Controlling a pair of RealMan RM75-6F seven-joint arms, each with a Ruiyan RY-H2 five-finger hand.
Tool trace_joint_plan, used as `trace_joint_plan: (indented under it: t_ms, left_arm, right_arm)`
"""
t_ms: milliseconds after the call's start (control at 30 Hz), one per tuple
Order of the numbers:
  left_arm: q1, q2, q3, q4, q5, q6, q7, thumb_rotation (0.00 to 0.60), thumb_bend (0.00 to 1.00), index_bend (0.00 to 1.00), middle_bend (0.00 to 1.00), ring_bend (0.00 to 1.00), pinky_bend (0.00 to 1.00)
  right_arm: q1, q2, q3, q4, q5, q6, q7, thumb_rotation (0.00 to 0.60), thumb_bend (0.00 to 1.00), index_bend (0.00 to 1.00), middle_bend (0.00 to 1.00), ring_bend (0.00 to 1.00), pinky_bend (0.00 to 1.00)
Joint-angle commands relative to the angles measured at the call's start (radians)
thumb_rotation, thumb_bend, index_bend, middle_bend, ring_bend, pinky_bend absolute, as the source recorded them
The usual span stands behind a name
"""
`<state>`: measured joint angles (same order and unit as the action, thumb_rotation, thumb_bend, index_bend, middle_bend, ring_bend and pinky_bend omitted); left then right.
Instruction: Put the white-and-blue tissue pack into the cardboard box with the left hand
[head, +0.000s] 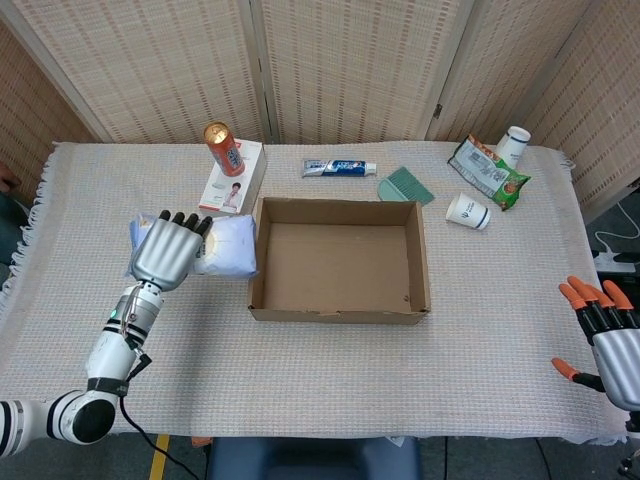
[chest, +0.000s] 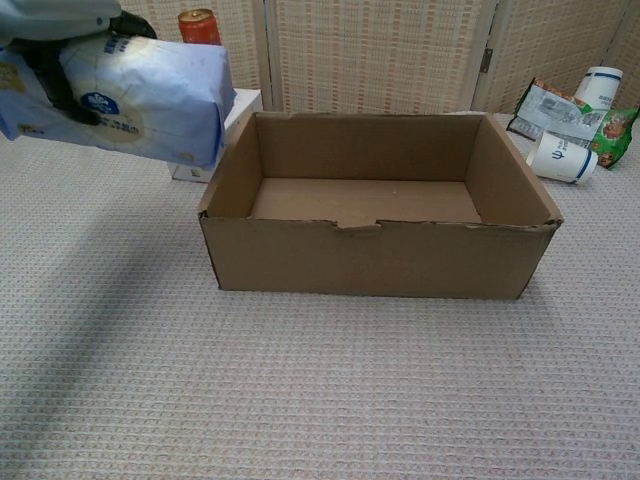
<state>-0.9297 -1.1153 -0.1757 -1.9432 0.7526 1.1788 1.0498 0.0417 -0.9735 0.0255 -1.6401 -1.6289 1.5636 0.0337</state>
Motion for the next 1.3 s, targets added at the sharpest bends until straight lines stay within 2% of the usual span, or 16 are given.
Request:
trace_joint_plan:
  t_ms: [33, 333, 500, 667, 767, 1300]
  left_arm:
    - [-0.019, 0.004, -0.008, -0.016, -0.003, 0.005, 0.014, 0.6, 0.23, 0.46, 0.56, 0.46, 0.57]
    - [-0.105, -0.028, -0.051, -0.071, -0.05, 0.022, 0.067, 0.6, 0.23, 0.47, 0.56, 0.46, 0.57]
    - [-0.158, -0.101, -0.085, -0.076, -0.018, 0.061, 0.068, 0.6, 0.23, 0.47, 0.56, 0.46, 0.57]
    - [-0.169, -0.228, -0.084, 0.005, 0.069, 0.099, -0.003, 0.6, 0.23, 0.47, 0.56, 0.46, 0.57]
    - [-0.181, -0.287, -0.08, 0.055, 0.083, 0.104, -0.014, 0.6, 0.23, 0.47, 0.56, 0.46, 0.57]
    - [-0.288, -0.495, -0.126, 0.248, -0.001, 0.04, -0.002, 0.6, 0.24, 0.47, 0.56, 0.46, 0.56]
  right_arm:
    - [0.0, 0.0, 0.0, 0.0, 0.001, 0.0, -0.001, 0.6, 0.0, 0.06, 0.03, 0.0, 0.0]
    - [0.0, 0.002, 0.003, 0.0, 0.005, 0.0, 0.005, 0.6, 0.0, 0.06, 0.03, 0.0, 0.0]
    - [0.0, 0.007, 0.004, 0.0, 0.006, 0.002, 0.016, 0.6, 0.0, 0.06, 0.03, 0.0, 0.0]
    - [-0.003, 0.013, 0.005, 0.0, 0.006, 0.007, 0.028, 0.6, 0.0, 0.06, 0.03, 0.0, 0.0]
    - [-0.003, 0.015, 0.004, -0.001, 0.005, 0.006, 0.032, 0.6, 0.0, 0.06, 0.03, 0.0, 0.0]
    - [-0.005, 0.021, 0.008, 0.003, 0.018, 0.005, 0.047, 0.6, 0.0, 0.06, 0.03, 0.0, 0.0]
